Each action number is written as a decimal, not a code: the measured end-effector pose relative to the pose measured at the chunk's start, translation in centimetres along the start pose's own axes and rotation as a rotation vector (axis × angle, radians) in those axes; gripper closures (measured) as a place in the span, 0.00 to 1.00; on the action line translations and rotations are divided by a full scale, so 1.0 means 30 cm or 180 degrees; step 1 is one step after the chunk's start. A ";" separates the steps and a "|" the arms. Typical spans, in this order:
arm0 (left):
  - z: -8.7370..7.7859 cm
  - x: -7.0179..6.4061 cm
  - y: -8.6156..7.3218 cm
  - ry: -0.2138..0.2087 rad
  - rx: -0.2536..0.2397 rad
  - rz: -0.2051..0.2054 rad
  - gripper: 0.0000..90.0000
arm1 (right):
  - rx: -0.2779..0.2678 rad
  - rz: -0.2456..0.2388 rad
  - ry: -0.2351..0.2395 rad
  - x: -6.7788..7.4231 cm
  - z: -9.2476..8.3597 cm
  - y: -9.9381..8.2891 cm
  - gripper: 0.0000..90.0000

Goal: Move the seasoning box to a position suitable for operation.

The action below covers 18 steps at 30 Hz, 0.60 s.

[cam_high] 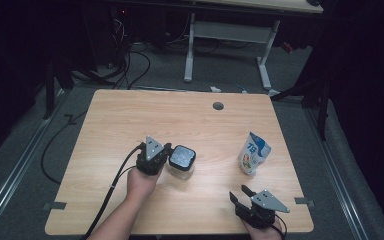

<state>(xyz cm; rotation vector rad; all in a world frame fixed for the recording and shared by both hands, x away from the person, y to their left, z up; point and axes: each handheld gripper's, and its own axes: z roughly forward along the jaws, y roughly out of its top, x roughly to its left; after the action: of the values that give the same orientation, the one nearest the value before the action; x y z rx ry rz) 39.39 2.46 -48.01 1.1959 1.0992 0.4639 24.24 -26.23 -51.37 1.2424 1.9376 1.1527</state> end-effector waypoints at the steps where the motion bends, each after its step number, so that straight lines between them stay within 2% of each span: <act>1: 0.000 0.001 0.001 -0.0004 0.0003 -0.0004 1.00 | 0.0000 0.0000 -0.0002 0.000 0.000 0.000 0.53; 18: 0.002 0.007 0.001 -0.0003 -0.0019 -0.0032 1.00 | 0.0015 -0.0008 0.0023 0.002 0.005 -0.002 0.53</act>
<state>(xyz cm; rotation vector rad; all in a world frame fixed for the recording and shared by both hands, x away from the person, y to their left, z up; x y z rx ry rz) 39.54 2.58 -48.09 1.1846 1.1021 0.4586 24.30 -26.13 -51.48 1.2396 1.9478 1.1533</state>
